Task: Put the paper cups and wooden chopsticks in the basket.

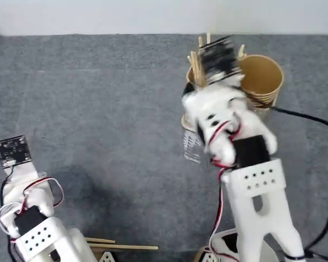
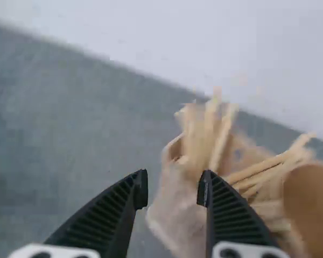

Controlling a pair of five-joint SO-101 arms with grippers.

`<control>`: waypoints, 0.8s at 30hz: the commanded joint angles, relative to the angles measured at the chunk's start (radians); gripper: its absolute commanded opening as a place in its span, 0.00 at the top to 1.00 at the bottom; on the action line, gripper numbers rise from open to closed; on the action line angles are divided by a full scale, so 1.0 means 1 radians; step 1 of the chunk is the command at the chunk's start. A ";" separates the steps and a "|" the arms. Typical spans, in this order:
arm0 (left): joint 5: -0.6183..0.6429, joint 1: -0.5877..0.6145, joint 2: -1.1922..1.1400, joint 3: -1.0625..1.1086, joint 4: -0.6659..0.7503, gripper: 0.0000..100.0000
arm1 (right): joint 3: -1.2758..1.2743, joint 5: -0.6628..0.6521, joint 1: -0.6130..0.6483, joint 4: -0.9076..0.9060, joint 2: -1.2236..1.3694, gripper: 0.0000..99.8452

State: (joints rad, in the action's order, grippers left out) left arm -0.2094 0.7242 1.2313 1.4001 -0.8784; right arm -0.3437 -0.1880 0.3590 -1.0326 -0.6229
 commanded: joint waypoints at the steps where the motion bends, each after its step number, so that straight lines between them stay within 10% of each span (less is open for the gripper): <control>1: 0.003 0.054 0.021 -0.013 0.040 0.98 | 0.058 -0.043 0.088 -0.202 -0.035 0.84; 9: -0.035 0.068 0.020 -0.018 0.031 0.98 | 0.057 -0.044 0.188 -0.435 -0.033 0.84; 24: -0.608 0.069 0.011 -0.275 -0.480 0.95 | -0.190 -0.046 0.166 -0.461 -0.173 0.84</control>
State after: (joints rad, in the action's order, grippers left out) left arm -0.7679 0.7856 1.2313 1.2129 -1.2451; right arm -0.5063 -0.2217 0.5370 -1.5313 -0.7258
